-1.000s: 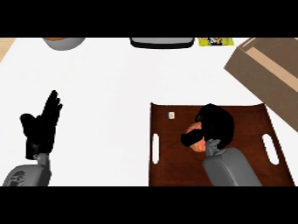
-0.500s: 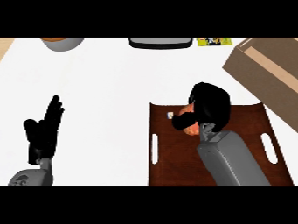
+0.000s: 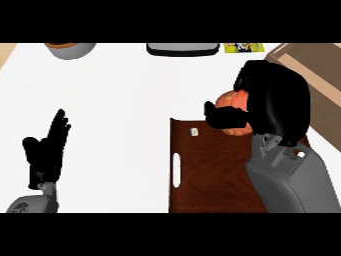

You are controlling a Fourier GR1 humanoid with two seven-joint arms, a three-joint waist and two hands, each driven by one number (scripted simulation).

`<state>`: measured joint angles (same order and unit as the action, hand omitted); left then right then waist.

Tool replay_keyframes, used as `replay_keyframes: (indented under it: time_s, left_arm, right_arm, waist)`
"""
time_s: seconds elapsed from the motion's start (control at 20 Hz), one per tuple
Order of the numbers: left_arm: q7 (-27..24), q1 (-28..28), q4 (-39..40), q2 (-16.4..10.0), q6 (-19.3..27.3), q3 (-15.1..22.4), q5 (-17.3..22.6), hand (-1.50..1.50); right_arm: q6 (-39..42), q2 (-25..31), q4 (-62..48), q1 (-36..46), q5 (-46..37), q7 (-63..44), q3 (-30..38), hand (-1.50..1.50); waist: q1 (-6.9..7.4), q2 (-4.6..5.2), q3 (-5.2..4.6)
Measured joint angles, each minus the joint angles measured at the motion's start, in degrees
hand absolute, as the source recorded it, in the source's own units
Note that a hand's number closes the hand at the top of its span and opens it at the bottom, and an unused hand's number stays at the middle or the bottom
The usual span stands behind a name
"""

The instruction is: Pick the squash from the tray and place it in the cardboard box

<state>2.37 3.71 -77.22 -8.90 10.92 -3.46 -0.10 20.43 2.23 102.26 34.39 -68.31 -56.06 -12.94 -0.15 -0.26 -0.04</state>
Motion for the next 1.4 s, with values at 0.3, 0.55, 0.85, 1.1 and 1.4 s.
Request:
replay_keyframes:
  time_s: [0.3, 0.55, 0.85, 1.1, 1.4]
  left_arm:
    - [-0.2, 1.8, 1.9, 0.2, -0.1, -0.5, 0.0, 0.0]
    - [-1.3, 1.1, 1.9, 0.2, -0.3, -0.6, -0.4, 0.0]
    - [0.0, 1.9, 1.2, 0.7, 0.0, -0.3, -0.8, 0.0]
    - [-0.3, 2.8, 2.3, 0.8, -0.2, -0.5, -0.9, 0.0]
    - [-0.2, 2.7, 1.8, 0.8, -0.5, -0.4, -1.2, 0.0]
  right_arm:
    - [5.2, 5.2, 1.8, 4.2, -0.2, 2.5, 7.4, 1.5]
    - [5.3, 10.5, 1.0, 4.8, 0.6, 5.9, 14.2, 1.5]
    - [-2.3, 16.1, -9.2, 5.3, 3.8, 14.2, 22.6, 1.5]
    - [-10.2, 19.9, -21.3, 6.3, 6.7, 22.7, 28.0, 1.5]
    - [-19.9, 24.7, -39.3, 8.9, 7.9, 33.4, 31.9, 1.5]
  waist:
    - [-0.08, 0.12, 0.0]
    - [0.12, 0.19, 0.01]
    - [0.43, 0.34, 0.04]
    - [0.64, 0.45, 0.05]
    - [1.13, 0.59, 0.07]
